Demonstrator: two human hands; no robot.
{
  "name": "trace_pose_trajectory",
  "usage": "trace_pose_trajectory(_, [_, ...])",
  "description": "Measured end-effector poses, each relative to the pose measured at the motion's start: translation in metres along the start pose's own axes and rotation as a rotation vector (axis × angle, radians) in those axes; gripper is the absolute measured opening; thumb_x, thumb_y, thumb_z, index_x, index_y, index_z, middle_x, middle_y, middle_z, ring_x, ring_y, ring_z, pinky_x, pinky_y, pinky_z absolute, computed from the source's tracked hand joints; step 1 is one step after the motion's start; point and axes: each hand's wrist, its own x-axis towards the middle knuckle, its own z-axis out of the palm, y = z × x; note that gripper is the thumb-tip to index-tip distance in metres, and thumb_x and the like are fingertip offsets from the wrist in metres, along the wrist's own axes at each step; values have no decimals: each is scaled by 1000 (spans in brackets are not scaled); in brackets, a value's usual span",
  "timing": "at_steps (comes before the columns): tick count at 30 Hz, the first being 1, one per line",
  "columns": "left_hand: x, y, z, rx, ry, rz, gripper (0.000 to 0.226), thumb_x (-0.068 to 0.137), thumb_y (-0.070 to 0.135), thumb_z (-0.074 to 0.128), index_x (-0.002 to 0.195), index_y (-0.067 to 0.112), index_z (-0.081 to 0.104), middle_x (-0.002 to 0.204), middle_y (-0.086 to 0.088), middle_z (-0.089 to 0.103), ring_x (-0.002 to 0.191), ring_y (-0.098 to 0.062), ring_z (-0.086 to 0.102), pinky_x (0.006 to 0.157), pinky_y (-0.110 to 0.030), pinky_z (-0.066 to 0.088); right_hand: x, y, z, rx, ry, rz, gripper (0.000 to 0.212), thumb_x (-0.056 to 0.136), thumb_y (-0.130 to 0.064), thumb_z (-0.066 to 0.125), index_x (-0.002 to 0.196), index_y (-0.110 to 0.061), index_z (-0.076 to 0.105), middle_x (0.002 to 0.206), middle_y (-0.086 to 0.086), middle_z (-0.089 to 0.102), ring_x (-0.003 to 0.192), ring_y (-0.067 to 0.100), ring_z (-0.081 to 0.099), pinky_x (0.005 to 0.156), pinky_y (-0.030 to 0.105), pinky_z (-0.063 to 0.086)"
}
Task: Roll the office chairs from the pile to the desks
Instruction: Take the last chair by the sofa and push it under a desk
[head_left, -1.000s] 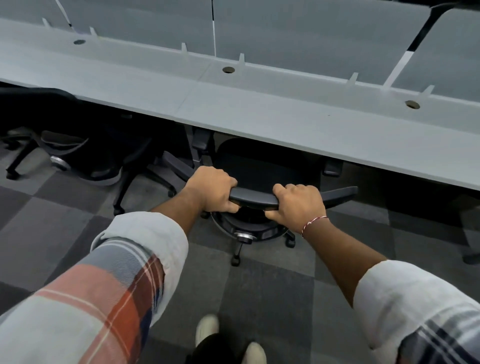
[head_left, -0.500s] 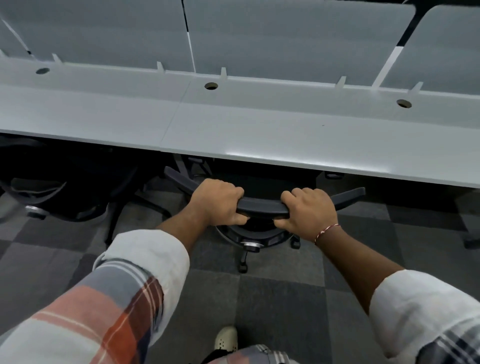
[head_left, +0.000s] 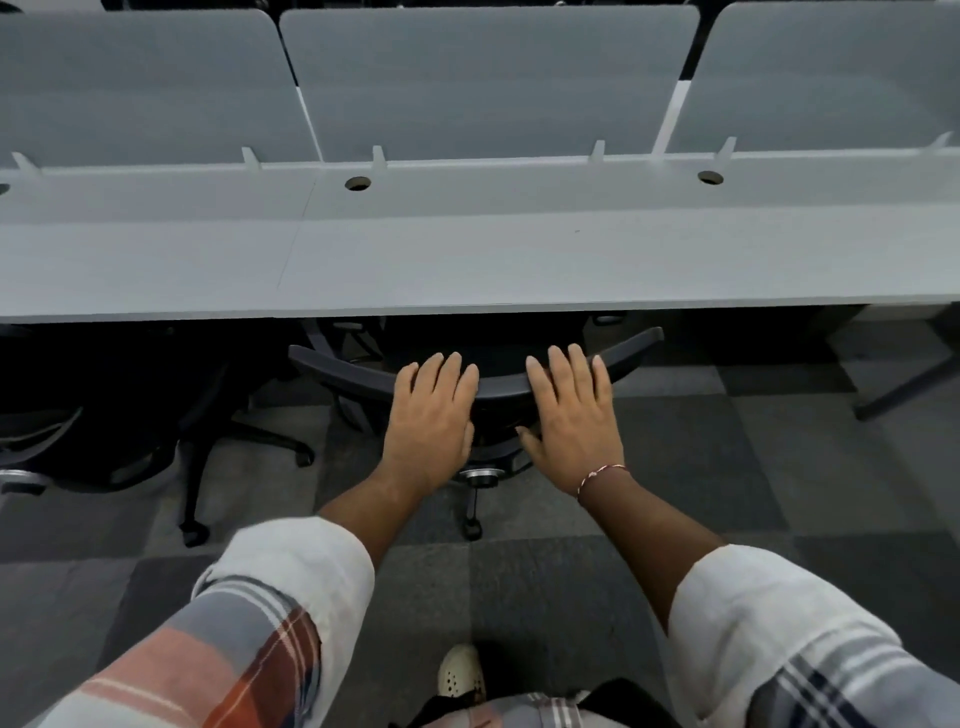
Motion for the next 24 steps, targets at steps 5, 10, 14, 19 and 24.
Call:
trace_pose_trajectory(5, [-23,53,9,-17,-19,-83,91,77,30,55,157,2,23,162,-30,14,151,-47,7,121,-60,11,-38,14,2,12,-74,-49,96,77,-33,69,156,-16,18,163,21,9,151,38,4,120,57,13])
trace_pose_trajectory(10, [-38,106,28,-61,-113,55,88,84,37,63,158,9,24,165,-24,11,153,-41,6,122,-57,15,-85,63,7,-8,-169,-14,93,79,-38,70,155,-17,22,162,21,13,151,37,8,119,56,18])
trace_pose_trajectory(14, [-33,164,37,-76,-214,105,80,91,44,58,157,10,26,164,-22,17,153,-38,10,123,-54,16,-121,114,6,-44,-218,41,87,82,-42,68,155,-17,27,162,22,15,150,38,10,119,56,19])
trace_pose_trajectory(19, [-12,235,45,-48,-271,183,74,98,50,39,158,11,23,165,-21,14,154,-36,6,123,-53,14,-167,174,-1,-41,-228,122,85,83,-44,69,154,-17,31,161,21,20,150,37,14,119,55,21])
trace_pose_trajectory(24, [5,306,47,-60,-292,324,74,98,50,42,158,10,26,165,-21,16,154,-36,7,124,-52,10,-214,231,-9,-59,-253,238,84,84,-44,67,154,-17,29,161,21,20,150,38,14,119,55,20])
